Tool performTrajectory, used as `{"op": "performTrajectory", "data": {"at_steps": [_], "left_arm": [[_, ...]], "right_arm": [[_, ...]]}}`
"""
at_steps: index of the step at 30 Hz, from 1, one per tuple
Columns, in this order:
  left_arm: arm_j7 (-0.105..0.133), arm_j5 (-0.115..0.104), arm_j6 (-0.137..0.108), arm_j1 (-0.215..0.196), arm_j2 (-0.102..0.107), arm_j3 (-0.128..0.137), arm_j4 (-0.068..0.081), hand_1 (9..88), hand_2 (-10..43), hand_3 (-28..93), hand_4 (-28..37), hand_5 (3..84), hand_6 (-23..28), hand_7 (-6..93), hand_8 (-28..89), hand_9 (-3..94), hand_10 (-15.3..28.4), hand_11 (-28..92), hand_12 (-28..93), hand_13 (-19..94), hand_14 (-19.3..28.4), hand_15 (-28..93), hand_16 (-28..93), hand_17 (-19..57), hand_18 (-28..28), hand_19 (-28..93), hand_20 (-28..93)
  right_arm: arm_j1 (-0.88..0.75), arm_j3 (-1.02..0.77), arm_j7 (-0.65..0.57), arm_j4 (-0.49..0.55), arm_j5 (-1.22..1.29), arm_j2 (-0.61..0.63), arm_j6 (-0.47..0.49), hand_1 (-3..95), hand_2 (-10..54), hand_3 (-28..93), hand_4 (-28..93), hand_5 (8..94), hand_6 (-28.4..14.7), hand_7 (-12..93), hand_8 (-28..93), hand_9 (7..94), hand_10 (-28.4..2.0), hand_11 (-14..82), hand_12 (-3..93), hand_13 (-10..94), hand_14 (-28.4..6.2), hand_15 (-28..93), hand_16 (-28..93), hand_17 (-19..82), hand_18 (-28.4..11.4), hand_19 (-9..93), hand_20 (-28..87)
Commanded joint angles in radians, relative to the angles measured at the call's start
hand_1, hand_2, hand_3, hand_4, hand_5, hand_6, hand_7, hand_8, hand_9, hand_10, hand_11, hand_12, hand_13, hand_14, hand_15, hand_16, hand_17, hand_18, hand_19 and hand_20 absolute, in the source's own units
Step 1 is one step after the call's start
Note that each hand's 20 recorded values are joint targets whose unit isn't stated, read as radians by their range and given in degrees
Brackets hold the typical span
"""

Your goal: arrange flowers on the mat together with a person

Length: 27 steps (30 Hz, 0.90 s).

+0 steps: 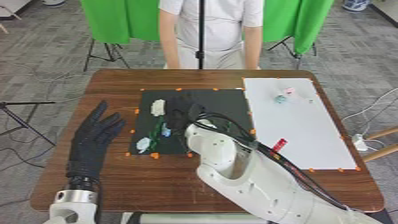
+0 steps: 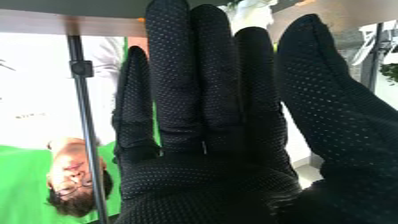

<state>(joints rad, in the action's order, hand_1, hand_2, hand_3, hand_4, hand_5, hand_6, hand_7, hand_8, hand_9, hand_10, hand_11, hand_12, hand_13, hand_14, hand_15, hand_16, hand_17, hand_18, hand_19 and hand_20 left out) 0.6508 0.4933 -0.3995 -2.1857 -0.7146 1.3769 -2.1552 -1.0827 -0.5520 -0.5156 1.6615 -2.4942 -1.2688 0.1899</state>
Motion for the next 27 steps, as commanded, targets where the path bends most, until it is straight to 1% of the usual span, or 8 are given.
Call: {"op": "performTrajectory", "data": {"at_steps": [1,5,9,11,13,17,22,27], "left_arm": [[-0.005,-0.002,0.001,-0.025,-0.011,0.008,0.000,23.1,11.3,73,-28.0,28.1,6.3,11.9,-10,30.1,18.7,21,11,24,22.7,34,-4,-8.2,18.7,45,10],[0.002,-0.011,-0.012,-0.030,-0.016,0.003,0.000,23.0,11.2,73,-28.0,28.1,6.3,11.8,-10,30.1,18.6,21,11,24,22.7,34,-4,-8.2,18.7,45,10],[0.010,-0.024,-0.022,-0.047,-0.021,0.000,0.005,23.0,11.3,73,-28.1,28.1,6.3,11.8,-10,30.1,18.7,21,11,24,22.7,34,-4,-8.2,18.8,45,10],[0.019,-0.037,-0.025,-0.065,-0.019,0.004,0.006,22.7,11.2,73,-28.2,28.1,6.2,11.8,-10,30.0,18.7,21,11,24,22.7,34,-4,-8.2,18.8,45,10],[0.010,-0.029,-0.019,-0.080,-0.026,0.014,0.010,22.2,11.1,73,-28.2,28.0,6.1,11.8,-10,30.0,18.6,21,11,24,22.7,34,-4,-8.2,18.8,45,10],[0.049,-0.062,-0.037,-0.107,0.004,0.006,0.003,20.5,11.3,72,-28.2,27.9,5.9,11.6,-10,29.5,18.2,21,11,23,22.6,33,-4,-8.3,18.8,45,10],[0.027,-0.040,-0.023,-0.103,-0.014,0.011,0.007,19.6,11.4,72,-28.3,27.7,5.7,11.1,-10,29.3,18.1,20,11,23,22.7,33,-4,-8.4,18.8,44,10],[0.035,-0.036,-0.036,-0.101,0.004,0.010,0.003,19.1,11.4,72,-28.3,27.3,5.3,10.4,-9,28.5,17.6,19,11,23,22.7,32,-4,-8.6,18.8,44,10]], "right_arm": [[0.001,-0.021,0.042,0.054,0.003,-0.015,0.050,43.0,-9.5,76,-28,61.3,4.8,15,-14,70.1,-11.5,28.3,14.1,64,-8.1,49,11,17,-16.2,76,7],[-0.024,-0.062,0.035,0.084,0.074,-0.023,0.077,42.4,-9.5,75,-28,60.4,4.5,14,-14,69.6,-12.1,27.6,13.9,64,-8.4,49,11,16,-16.4,75,7],[-0.078,-0.189,-0.058,0.153,0.405,-0.029,0.101,36.8,-9.5,75,-28,58.9,3.3,14,-14,67.8,-13.0,25.4,13.3,62,-9.2,48,11,16,-16.6,75,8],[-0.126,-0.291,-0.081,0.195,0.569,-0.037,0.126,31.1,-8.7,75,-28,56.2,1.7,13,-14,64.4,-14.6,21.4,12.3,60,-11.6,48,10,14,-17.4,73,8],[-0.180,-0.380,-0.091,0.242,0.693,-0.030,0.105,27.5,-6.7,75,-28,53.0,0.8,13,-13,59.7,-15.4,18.3,11.7,56,-13.9,47,10,12,-17.8,71,8],[-0.290,-0.556,-0.093,0.327,0.972,-0.020,0.077,22.5,-2.7,75,-28,49.0,0.0,13,-13,54.4,-16.7,14.2,11.6,51,-17.1,44,9,10,-18.7,68,9],[-0.450,-0.771,-0.022,0.405,1.254,0.004,0.069,19.0,0.5,76,-28,42.4,-0.6,12,-12,47.6,-17.6,12.0,11.9,43,-19.6,38,10,6,-19.3,59,11],[-0.615,-0.940,0.081,0.455,1.430,0.028,0.005,18.5,1.5,76,-28,39.0,-0.3,11,-12,44.1,-17.0,10.0,12.0,40,-20.2,34,12,5,-19.4,55,13]]}}
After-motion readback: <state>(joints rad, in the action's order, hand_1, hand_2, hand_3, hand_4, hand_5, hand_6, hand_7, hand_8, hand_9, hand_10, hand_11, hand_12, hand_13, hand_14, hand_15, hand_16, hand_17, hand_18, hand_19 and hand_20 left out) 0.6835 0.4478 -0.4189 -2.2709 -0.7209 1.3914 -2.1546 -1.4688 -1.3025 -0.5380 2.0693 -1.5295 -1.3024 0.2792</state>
